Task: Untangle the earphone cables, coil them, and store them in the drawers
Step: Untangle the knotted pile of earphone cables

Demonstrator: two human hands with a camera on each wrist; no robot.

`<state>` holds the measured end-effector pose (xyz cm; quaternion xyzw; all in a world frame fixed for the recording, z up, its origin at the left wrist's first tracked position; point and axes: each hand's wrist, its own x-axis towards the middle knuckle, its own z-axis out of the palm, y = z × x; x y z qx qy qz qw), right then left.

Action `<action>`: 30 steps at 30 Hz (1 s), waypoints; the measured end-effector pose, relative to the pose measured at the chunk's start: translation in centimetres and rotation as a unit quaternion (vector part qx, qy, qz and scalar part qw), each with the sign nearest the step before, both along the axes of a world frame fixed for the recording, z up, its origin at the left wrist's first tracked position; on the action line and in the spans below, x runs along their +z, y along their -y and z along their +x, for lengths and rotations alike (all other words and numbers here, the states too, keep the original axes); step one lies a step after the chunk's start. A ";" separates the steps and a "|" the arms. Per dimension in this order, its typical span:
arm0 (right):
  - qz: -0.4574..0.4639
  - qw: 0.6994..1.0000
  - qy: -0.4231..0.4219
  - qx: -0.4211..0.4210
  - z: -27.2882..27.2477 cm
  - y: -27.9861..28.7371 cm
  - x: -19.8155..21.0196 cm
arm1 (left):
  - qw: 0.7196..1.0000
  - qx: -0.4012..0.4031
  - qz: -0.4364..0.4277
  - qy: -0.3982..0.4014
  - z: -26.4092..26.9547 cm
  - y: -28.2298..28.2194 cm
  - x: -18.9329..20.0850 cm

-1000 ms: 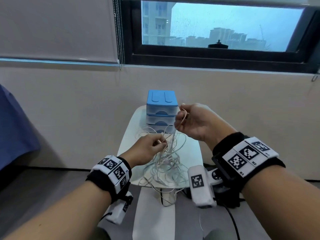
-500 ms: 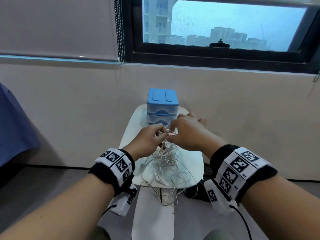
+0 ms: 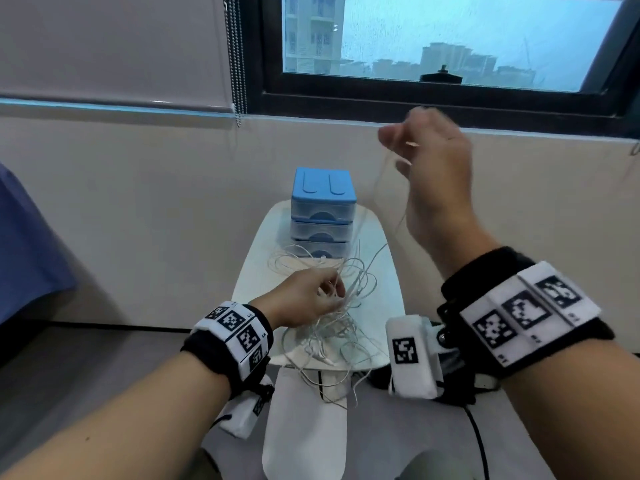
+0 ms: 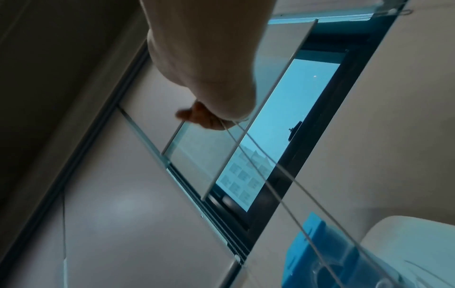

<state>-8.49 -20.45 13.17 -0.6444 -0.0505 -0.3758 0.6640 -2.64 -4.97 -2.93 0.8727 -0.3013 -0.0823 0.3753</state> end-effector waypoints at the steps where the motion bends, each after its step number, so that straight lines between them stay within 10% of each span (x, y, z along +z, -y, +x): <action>1: 0.085 0.995 0.023 0.042 -0.4 0.5 0.8 | 1.000 0.000 0.007 -0.003 0.1 0.0 -0.1; 5: 0.201 0.977 0.028 0.070 -2.0 3.0 2.2 | 1.000 0.021 0.024 0.002 0.6 -0.3 0.0; 10: -0.108 0.980 -0.165 -0.007 -0.8 4.1 -0.6 | 0.999 0.029 -0.007 0.016 1.1 0.0 0.7; 17: -0.463 0.793 -0.393 0.042 0.5 2.4 -6.8 | 0.994 0.028 -0.017 0.101 0.5 1.3 3.5; 26: -0.402 0.852 -0.327 0.075 0.5 1.0 -6.4 | 0.985 0.017 -0.069 0.157 0.7 1.1 4.0; 30: -0.227 0.937 -0.254 0.075 1.0 0.9 -5.2 | 0.984 0.007 -0.048 0.174 1.0 0.9 4.2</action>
